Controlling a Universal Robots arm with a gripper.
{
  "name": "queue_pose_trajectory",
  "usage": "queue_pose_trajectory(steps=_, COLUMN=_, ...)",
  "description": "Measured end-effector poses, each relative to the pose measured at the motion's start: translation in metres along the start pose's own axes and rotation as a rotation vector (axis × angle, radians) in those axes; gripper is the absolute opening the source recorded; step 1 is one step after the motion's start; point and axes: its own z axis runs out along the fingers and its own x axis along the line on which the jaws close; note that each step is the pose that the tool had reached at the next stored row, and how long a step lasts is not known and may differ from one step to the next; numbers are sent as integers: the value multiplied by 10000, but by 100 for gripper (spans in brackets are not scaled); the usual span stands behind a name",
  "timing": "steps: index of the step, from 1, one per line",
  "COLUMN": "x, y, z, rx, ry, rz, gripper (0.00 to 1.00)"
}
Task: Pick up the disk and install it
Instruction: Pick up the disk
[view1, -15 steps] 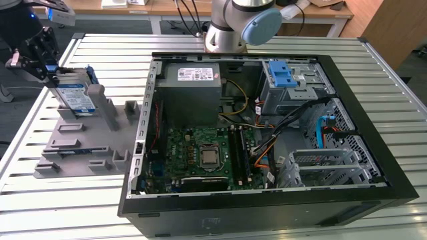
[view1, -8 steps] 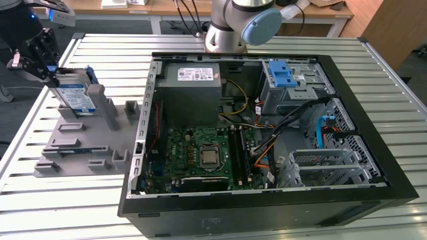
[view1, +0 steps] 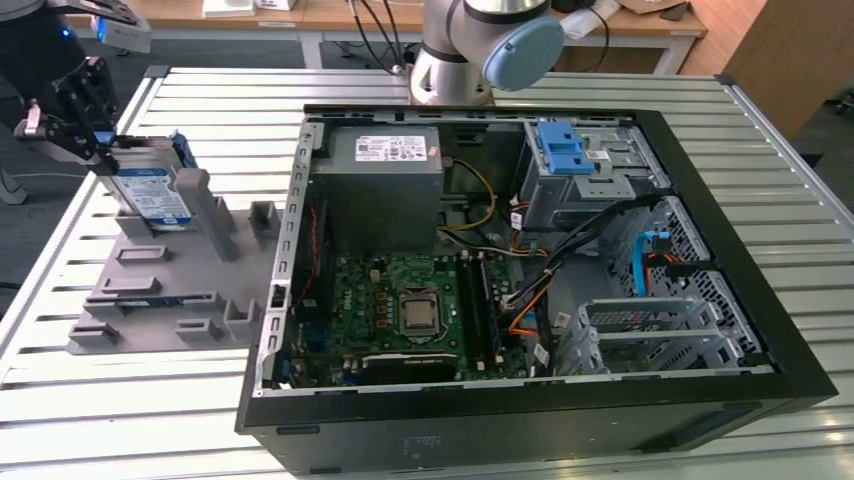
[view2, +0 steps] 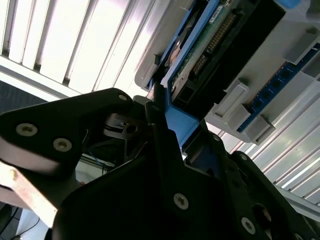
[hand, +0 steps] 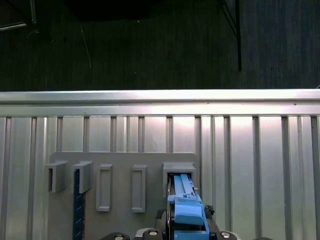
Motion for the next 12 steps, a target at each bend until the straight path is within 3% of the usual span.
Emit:
queue_pose_trajectory(steps=8, x=7, y=0, z=0, rx=-3, ry=2, rz=-269, gripper=37)
queue_pose_trajectory(steps=12, x=8, y=0, z=2, rx=-2, ry=2, rz=87, gripper=37)
